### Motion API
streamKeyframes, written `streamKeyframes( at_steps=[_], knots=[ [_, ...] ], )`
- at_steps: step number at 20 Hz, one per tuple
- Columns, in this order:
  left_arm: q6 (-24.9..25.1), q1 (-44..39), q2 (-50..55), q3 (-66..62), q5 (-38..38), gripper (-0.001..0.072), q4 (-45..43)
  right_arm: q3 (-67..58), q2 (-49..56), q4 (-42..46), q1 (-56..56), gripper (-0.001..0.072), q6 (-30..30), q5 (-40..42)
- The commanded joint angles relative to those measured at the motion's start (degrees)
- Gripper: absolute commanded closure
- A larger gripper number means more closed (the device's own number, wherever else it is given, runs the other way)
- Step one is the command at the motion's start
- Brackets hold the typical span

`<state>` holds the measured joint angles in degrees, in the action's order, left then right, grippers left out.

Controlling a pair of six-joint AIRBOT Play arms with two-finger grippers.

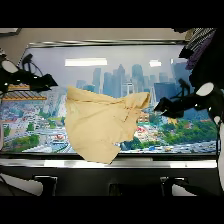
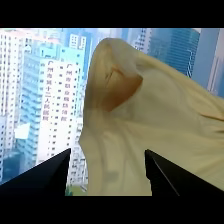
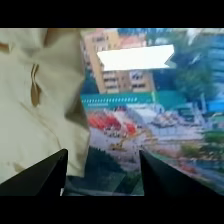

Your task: Fold the clothes and pants, and hang the long-sleeved shirts on hangers.

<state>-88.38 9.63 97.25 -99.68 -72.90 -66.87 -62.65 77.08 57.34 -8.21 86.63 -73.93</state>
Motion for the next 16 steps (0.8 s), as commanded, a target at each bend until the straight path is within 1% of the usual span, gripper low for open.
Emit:
streamKeyframes(
  at_steps=[1, 3, 6, 7, 10, 13, 14, 15, 16],
  knots=[
    [1.14, 5.35, -11.78, 9.2, -2.6, 0.017, 1.2, 15.28, -3.21, -13.07, 3.08, 0.019, -6.91, 3.72],
    [1.95, 7.98, -19.82, 19.04, -2.54, 0.0169, 1.4, 20.04, -3.21, -15.19, 8.94, 0.0187, -7.85, 10.47],
    [2.95, 11.19, -30.82, 32.61, -2.54, 0.017, 1.62, 22.82, -3.19, -14.43, 16.35, 0.0177, -5.25, 19.58],
    [3.17, 12.22, -34.18, 36.72, -2.47, 0.0169, 2.01, 22.91, -3.19, -13.62, 17.81, 0.0178, -4.07, 21.27],
    [7.34, 14.64, -41.83, 47.28, -2.1, 0.0169, 8.44, 22.91, -3.13, -9.53, 20.06, 0.018, 0.31, 25.11],
    [7.78, 14.93, -46.75, 56.48, -1.29, 0.0169, 11.37, 22.91, -2.23, -10.16, 20.37, 0.0189, 0.72, 27.15],
    [8.35, 14.93, -47.6, 59.08, -0.98, 0.0169, 12.55, 22.91, -1.84, -10.58, 20.37, 0.0258, 0.83, 27.52],
    [9.16, 14.93, -47.89, 61.75, -0.61, 0.0169, 14.38, 22.91, -1.33, -11.5, 20.37, 0.0344, 0.7, 27.87],
    [9.18, 14.86, -47.82, 64.39, -0.09, 0.0169, 16.44, 22.91, -0.98, -12.87, 20.37, 0.0473, -0.31, 28.04]
  ],
)
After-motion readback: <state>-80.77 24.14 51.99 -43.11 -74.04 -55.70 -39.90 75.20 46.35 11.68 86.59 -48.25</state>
